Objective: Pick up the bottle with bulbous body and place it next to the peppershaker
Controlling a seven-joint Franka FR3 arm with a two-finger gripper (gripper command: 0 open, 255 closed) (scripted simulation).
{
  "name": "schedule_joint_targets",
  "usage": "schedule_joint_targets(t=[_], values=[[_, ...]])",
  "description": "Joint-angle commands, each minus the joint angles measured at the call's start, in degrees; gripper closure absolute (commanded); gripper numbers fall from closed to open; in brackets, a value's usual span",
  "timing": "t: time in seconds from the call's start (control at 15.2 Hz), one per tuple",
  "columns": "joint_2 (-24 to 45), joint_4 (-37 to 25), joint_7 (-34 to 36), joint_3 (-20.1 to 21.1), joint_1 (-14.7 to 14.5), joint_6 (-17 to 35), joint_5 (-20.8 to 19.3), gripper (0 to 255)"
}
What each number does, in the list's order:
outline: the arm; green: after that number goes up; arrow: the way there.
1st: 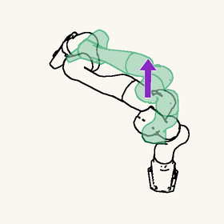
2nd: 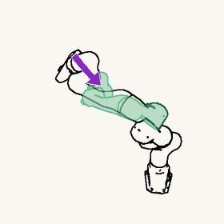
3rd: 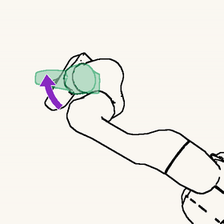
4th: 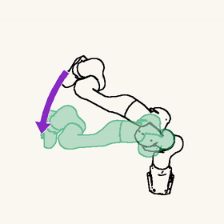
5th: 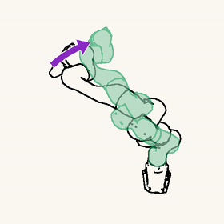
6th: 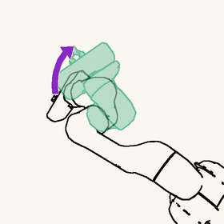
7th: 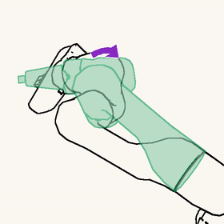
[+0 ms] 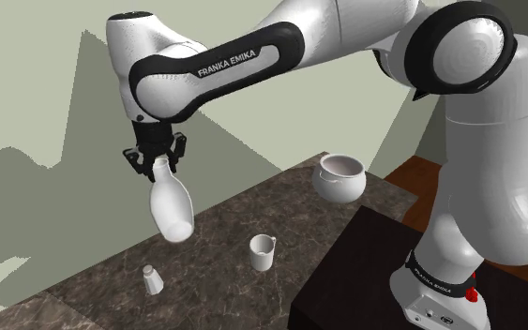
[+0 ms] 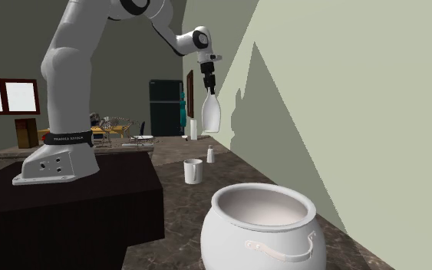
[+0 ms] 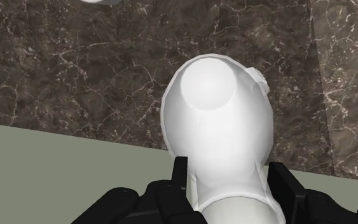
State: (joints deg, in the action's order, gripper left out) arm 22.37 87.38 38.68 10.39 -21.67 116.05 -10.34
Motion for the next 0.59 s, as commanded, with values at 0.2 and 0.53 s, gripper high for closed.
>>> schedule_joint_targets(t=[0.2, 0.53], values=[[0.8, 2.8, 0.6, -0.1, 0.0, 3.5, -0.4, 255], [1.9, 5.0, 1.1, -0.3, 0.0, 6.8, -0.9, 255]])
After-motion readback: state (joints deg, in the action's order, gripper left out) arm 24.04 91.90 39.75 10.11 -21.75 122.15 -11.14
